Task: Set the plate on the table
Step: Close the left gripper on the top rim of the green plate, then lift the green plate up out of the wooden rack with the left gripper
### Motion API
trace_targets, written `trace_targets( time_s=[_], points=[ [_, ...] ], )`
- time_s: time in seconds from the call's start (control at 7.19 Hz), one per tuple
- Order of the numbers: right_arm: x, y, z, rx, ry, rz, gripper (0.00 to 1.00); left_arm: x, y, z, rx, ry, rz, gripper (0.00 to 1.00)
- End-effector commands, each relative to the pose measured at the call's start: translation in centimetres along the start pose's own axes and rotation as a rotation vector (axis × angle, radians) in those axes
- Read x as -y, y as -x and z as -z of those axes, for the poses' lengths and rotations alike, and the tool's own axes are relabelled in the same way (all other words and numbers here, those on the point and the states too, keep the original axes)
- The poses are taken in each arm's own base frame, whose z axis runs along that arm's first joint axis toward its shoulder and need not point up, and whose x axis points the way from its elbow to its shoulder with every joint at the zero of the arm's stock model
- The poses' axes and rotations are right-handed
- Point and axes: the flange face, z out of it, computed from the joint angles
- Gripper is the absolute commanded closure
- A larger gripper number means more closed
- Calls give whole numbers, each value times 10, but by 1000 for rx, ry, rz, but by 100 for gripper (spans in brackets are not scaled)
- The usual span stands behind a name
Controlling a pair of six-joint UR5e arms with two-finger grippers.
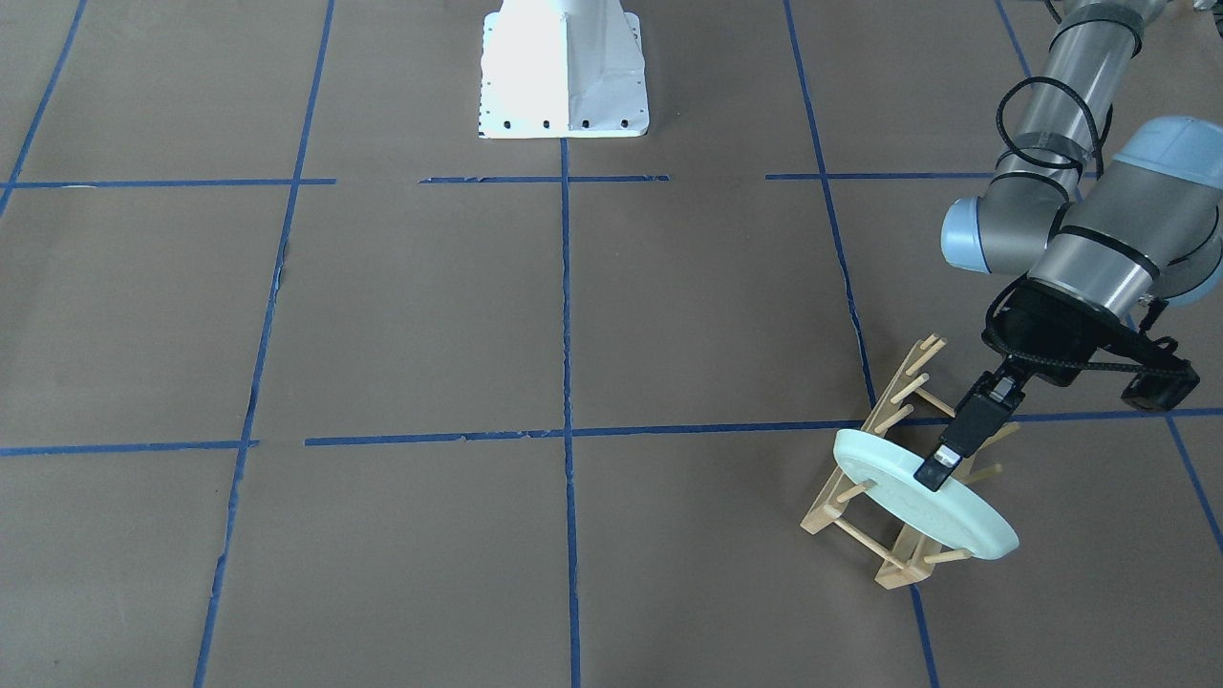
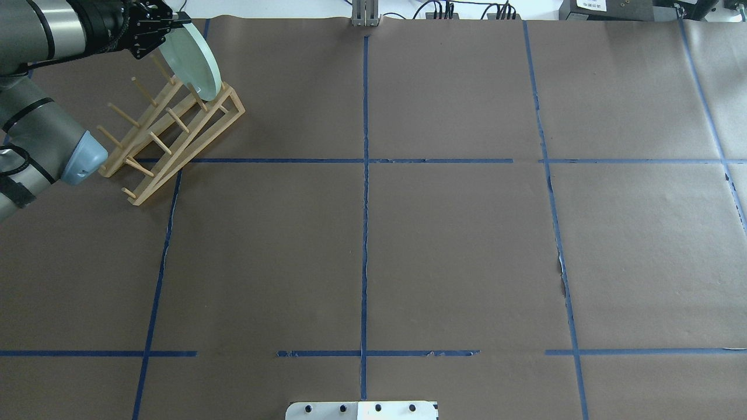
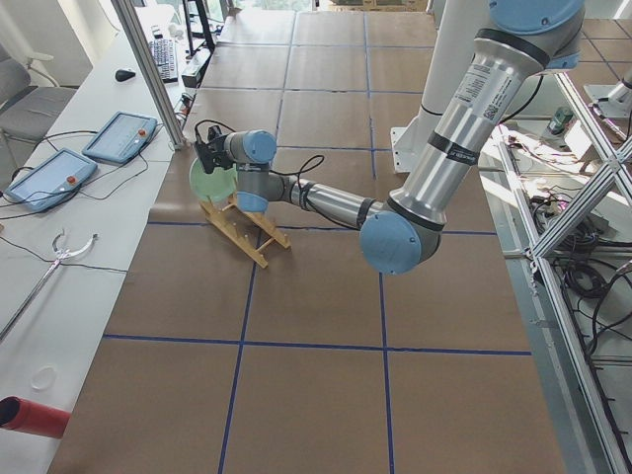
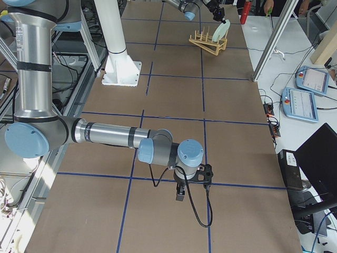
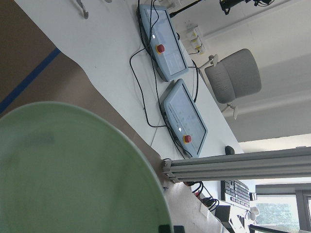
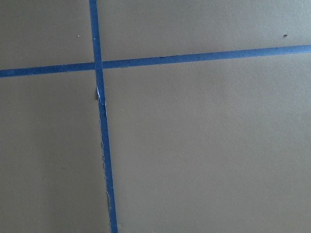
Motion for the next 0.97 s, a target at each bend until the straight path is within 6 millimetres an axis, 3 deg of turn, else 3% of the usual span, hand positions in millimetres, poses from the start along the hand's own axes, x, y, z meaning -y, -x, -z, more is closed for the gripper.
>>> trace_targets(
  time_s=[0.0, 0.56, 0.83],
  points=[
    [0, 0, 0, 0, 0, 0, 0, 2, 11, 14, -49, 9, 50, 100],
    [0, -1, -1, 0, 1, -1, 0, 4, 7, 23, -115, 10, 133, 100],
    [0, 0, 0, 0, 0, 0, 0, 30, -10, 42, -146, -31, 143, 100]
  ],
)
